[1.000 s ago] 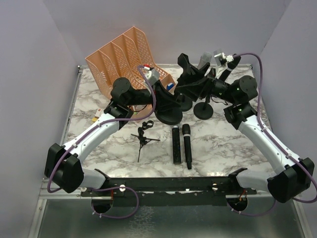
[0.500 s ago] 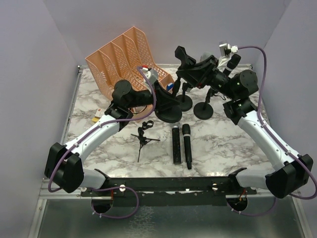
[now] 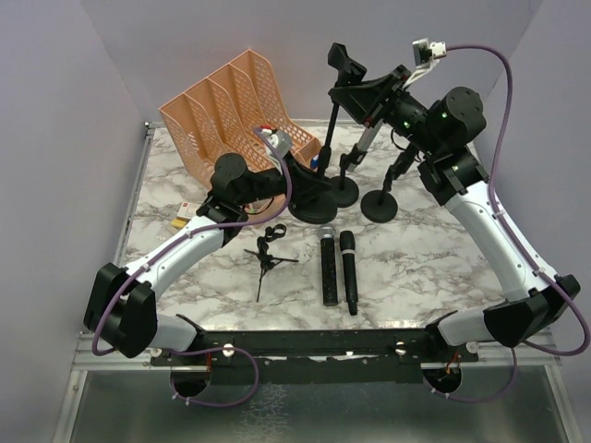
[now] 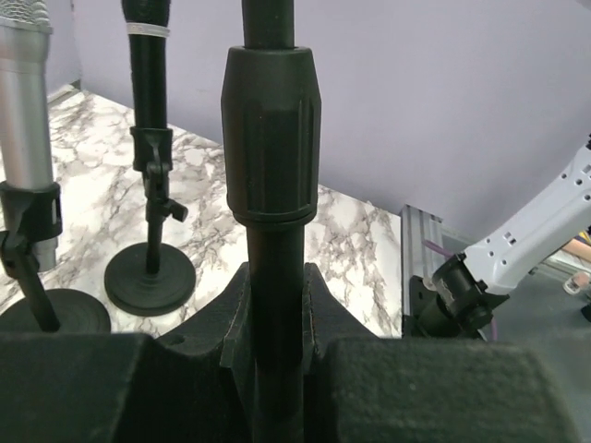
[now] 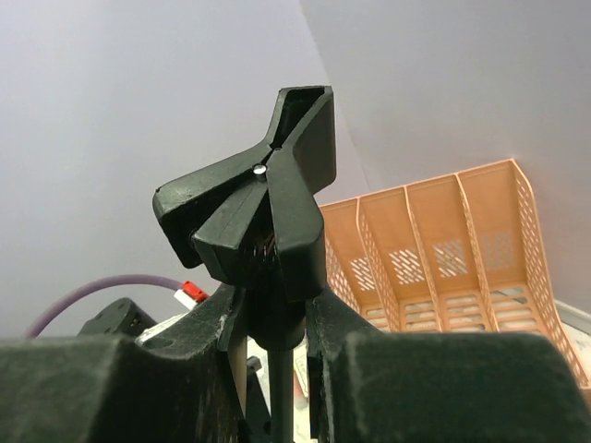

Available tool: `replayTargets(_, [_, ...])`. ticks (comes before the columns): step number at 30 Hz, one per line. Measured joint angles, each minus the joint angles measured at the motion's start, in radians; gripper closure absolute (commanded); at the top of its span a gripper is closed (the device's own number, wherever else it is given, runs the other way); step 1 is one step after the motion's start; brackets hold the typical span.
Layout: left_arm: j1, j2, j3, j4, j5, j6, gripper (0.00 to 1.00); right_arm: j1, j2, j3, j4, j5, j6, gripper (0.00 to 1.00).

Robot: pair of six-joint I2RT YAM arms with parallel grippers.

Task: Attach the microphones to the stand

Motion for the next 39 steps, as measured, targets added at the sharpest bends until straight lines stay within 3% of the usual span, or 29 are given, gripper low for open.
replayTargets(5, [0.003, 0.0, 0.0, -0.007, -0.043, 0.004, 0.97, 0.01, 0.037, 0.071, -0.096, 0.055, -0.016, 0.9])
replayTargets(13, [-0.001, 0.001, 0.004, -0.038, -0.064, 0.027, 0.3, 0.008, 0.036, 0.047, -0.065, 0.007, -0.043, 0.92])
replayTargets(17, [-0.003, 0.004, 0.04, -0.069, -0.079, 0.027, 0.21, 0.003, 0.024, 0.0, -0.046, -0.03, -0.07, 0.92])
replayTargets(22, [-0.003, 0.026, 0.155, -0.076, -0.132, 0.027, 0.2, -0.002, 0.004, -0.067, -0.042, -0.068, -0.066, 0.93])
replayTargets(25, [-0.003, 0.041, 0.21, -0.069, -0.183, 0.022, 0.23, -0.002, -0.006, -0.098, -0.039, -0.088, -0.058, 0.93])
replayTargets(27, [-0.003, 0.059, 0.239, -0.064, -0.212, 0.016, 0.32, -0.002, -0.011, -0.111, -0.034, -0.099, -0.049, 0.93])
replayTargets(32, [-0.003, 0.135, 0.303, -0.06, -0.214, -0.026, 0.69, -0.002, -0.03, -0.136, -0.019, -0.113, -0.029, 0.93])
replayTargets(35, [-0.013, 0.158, 0.317, -0.055, -0.188, -0.047, 1.0, -0.01, -0.03, -0.155, -0.011, -0.109, -0.025, 0.9])
replayTargets(37, [-0.015, 0.16, 0.317, -0.055, -0.165, -0.054, 1.0, -0.01, -0.03, -0.169, 0.003, -0.106, -0.023, 0.8])
replayTargets(39, [-0.013, 0.16, 0.318, -0.057, -0.15, -0.058, 1.0, -0.011, -0.037, -0.188, 0.026, -0.103, -0.02, 0.56])
